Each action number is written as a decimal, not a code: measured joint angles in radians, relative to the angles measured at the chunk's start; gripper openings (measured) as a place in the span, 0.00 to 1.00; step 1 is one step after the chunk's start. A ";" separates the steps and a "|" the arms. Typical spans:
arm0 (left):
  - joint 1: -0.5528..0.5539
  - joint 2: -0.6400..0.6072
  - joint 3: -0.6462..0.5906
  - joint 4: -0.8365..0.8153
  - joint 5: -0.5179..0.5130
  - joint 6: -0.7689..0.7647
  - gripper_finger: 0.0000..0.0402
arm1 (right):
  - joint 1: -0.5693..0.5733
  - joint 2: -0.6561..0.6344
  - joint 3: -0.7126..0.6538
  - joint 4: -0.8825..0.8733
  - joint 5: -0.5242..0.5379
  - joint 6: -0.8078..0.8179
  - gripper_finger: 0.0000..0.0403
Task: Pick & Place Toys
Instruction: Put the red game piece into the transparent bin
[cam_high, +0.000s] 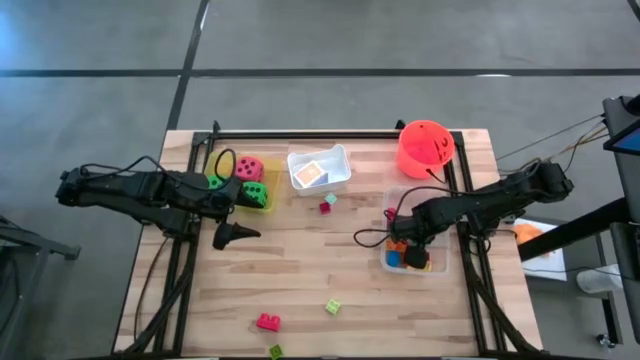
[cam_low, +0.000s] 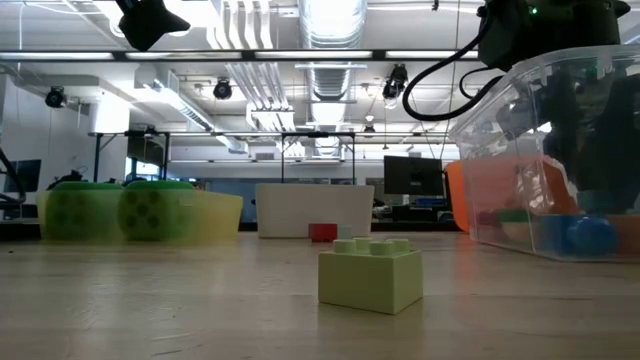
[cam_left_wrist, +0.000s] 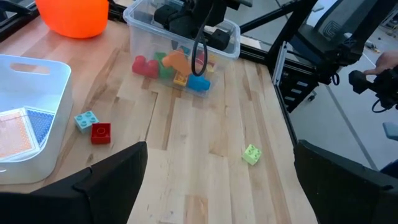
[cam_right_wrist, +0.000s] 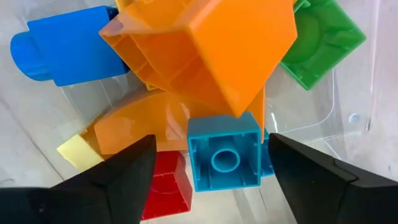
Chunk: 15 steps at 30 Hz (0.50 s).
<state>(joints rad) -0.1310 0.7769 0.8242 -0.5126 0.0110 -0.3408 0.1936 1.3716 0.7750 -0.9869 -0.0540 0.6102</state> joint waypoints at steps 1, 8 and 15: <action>0.000 0.000 0.000 0.000 0.000 0.000 0.98 | 0.000 0.000 0.000 0.000 0.000 0.000 0.76; 0.000 0.000 -0.001 0.023 -0.030 0.059 0.98 | 0.000 -0.002 0.006 -0.010 0.000 0.024 0.78; 0.000 0.001 -0.001 0.119 -0.038 0.073 0.98 | 0.002 -0.004 0.104 -0.087 0.004 0.027 0.78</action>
<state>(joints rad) -0.1310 0.7780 0.8230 -0.3941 -0.0269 -0.2681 0.1954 1.3678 0.8794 -1.0736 -0.0500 0.6369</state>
